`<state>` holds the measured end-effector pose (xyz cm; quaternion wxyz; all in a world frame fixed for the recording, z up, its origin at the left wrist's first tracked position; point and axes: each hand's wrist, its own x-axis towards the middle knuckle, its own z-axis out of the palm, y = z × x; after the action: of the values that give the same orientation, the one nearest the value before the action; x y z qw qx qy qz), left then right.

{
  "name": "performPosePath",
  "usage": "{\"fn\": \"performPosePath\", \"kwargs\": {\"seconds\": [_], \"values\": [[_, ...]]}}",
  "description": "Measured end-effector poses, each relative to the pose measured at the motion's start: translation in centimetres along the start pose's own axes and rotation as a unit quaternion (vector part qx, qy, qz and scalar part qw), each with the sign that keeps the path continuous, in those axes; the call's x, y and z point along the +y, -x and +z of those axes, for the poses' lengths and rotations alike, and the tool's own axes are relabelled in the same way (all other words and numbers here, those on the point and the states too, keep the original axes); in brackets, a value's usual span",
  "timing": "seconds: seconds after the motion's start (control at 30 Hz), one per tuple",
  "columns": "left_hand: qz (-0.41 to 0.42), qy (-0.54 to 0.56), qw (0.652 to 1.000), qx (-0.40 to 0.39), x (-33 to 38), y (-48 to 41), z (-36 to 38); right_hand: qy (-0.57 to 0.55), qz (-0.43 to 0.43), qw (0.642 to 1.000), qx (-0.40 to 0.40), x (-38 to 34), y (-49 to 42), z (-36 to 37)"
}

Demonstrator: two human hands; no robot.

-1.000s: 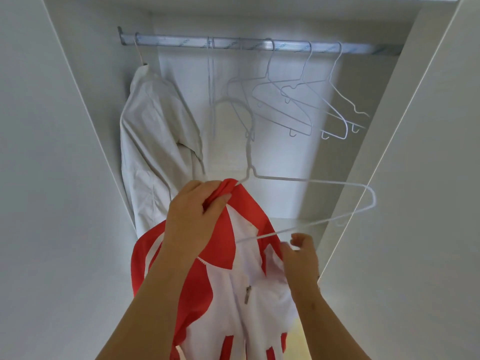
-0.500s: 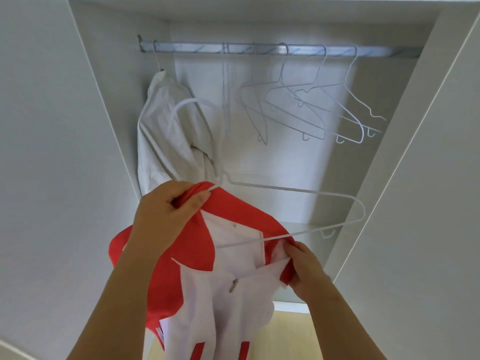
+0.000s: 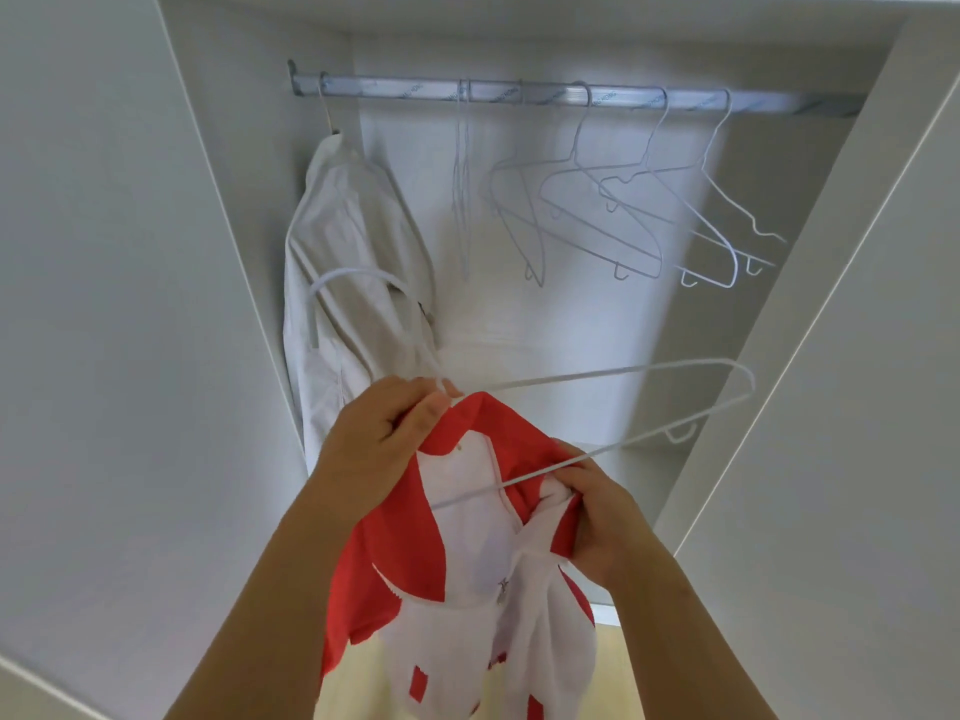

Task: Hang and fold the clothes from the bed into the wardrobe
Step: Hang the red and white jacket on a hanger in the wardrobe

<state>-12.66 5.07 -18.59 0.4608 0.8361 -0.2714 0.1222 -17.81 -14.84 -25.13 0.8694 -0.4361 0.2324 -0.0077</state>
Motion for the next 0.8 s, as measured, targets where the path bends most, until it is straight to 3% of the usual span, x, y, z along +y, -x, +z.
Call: {"fn": "performPosePath", "kwargs": {"seconds": [0.13,0.23,0.4,0.63,0.8], "values": [[-0.024,0.049,0.998,0.024,0.1,-0.1,0.1,-0.111,-0.038,0.993,-0.011,-1.3,0.7,-0.8],[-0.045,0.080,0.996,-0.005,0.3,-0.2,0.1,-0.136,-0.076,0.988,-0.019,-2.2,1.0,-1.1],[-0.085,0.163,0.983,-0.005,0.7,-0.5,0.9,-0.035,-0.120,0.992,0.028,-2.0,0.5,-1.1],[-0.136,0.263,0.945,0.142,-0.3,-0.7,0.8,0.127,-0.125,0.984,-0.020,-1.4,0.7,-1.1],[-0.119,0.253,0.952,0.125,-1.8,-0.6,-1.7,0.209,-0.146,0.966,0.051,-1.3,0.2,-1.7]]}}
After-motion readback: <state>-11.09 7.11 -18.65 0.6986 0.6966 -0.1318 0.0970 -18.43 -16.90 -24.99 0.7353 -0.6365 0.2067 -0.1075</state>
